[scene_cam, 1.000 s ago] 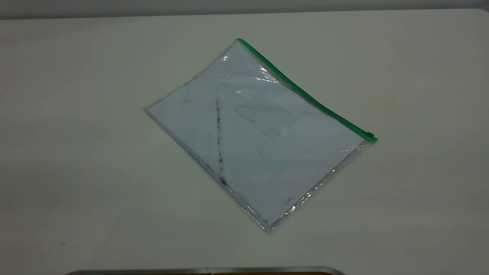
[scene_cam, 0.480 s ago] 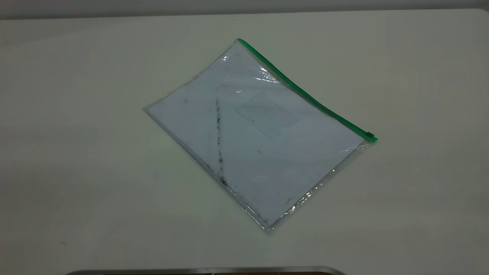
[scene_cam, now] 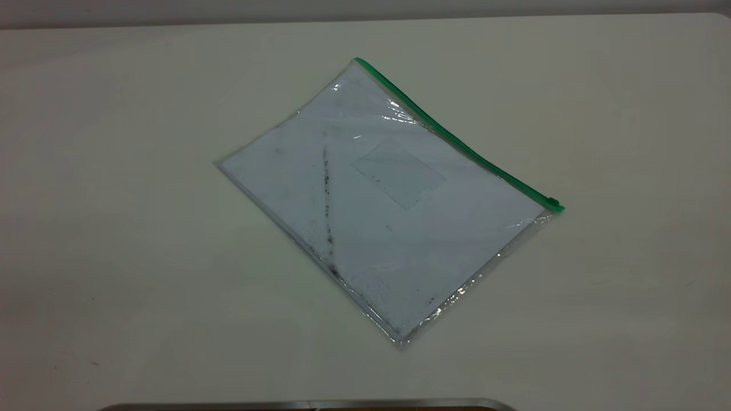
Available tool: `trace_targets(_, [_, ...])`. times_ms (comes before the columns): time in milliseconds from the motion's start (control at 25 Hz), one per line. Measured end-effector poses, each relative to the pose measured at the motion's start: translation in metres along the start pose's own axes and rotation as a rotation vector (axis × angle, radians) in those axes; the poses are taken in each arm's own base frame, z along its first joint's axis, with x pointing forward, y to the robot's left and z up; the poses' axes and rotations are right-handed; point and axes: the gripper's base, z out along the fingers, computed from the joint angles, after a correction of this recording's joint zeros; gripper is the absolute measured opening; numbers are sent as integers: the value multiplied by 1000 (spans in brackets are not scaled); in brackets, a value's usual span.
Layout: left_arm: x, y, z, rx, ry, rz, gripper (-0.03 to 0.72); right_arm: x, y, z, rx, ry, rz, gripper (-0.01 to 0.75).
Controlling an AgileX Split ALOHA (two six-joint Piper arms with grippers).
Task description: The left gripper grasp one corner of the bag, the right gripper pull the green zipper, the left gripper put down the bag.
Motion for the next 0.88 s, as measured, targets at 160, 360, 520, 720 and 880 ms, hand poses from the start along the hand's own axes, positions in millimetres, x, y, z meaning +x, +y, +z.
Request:
trace_targets(160, [0, 0, 0, 0, 0, 0, 588, 0, 0, 0, 0, 0, 0, 580])
trace_targets(360, [0, 0, 0, 0, 0, -1, 588, 0, 0, 0, 0, 0, 0, 580])
trace_targets(520, [0, 0, 0, 0, 0, -1, 588, 0, 0, 0, 27, 3, 16, 580])
trace_targets(720, [0, 0, 0, -1, 1, -1, 588, -1, 1, 1, 104, 11, 63, 580])
trace_targets(880, [0, 0, 0, -1, 1, -1, 588, -1, 1, 2, 150, 15, 100, 580])
